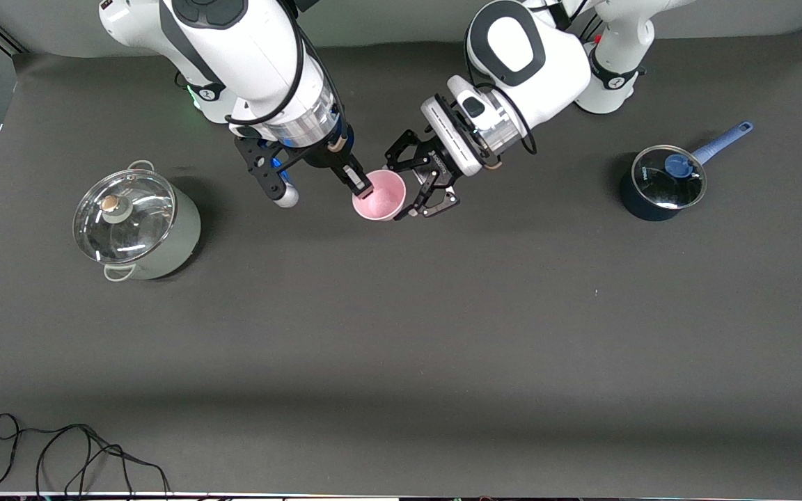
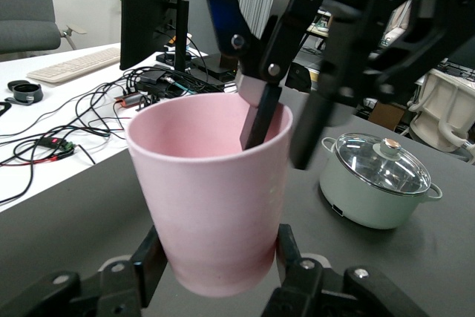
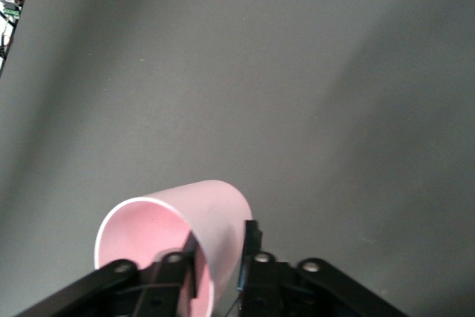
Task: Transfer pink cup from left to right arm
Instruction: 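Close the right gripper on the cup rim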
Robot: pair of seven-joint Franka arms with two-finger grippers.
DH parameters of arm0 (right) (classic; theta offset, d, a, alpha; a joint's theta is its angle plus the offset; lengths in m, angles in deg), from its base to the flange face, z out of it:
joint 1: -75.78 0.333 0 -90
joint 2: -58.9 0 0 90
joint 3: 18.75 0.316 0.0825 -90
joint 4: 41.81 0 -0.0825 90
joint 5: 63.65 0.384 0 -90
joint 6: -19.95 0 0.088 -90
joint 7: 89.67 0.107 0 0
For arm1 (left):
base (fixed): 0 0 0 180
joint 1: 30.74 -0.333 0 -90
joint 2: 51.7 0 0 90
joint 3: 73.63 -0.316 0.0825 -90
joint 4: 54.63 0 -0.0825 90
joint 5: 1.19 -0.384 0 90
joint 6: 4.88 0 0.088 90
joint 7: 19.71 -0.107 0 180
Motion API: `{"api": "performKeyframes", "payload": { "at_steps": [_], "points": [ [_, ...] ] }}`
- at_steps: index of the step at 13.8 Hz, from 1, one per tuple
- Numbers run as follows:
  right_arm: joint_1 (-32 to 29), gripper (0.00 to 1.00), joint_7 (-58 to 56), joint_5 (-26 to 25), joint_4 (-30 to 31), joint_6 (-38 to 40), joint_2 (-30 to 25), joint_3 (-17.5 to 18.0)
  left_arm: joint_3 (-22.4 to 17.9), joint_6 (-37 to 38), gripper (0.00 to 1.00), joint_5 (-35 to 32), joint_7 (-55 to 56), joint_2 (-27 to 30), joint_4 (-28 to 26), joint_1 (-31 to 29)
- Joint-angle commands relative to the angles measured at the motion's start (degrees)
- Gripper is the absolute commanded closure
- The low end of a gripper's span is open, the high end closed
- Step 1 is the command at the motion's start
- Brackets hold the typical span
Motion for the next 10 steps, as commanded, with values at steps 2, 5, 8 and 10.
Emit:
{"api": "performKeyframes", "payload": {
  "at_steps": [2,5,8,10],
  "points": [
    [0.4,1.0,-0.9,-0.8,-2.0,0.9,1.0,0.0,-0.4,-0.7,0.6,1.0,0.5,0.8,0.5,0.3],
    [0.4,1.0,-0.8,-0.8,-2.0,0.9,1.0,0.0,-0.4,-0.7,0.37,1.0,0.5,0.8,0.5,0.1],
    [0.1,1.0,-1.2,-0.8,-3.6,1.0,1.0,-0.3,-0.4,-0.7,0.01,1.0,0.6,0.6,0.7,0.1],
    [-0.2,1.0,-1.6,-0.8,-3.7,1.1,0.9,-0.6,-0.4,-0.7,0.01,1.0,2.3,0.5,0.6,0.1]
  ]
}}
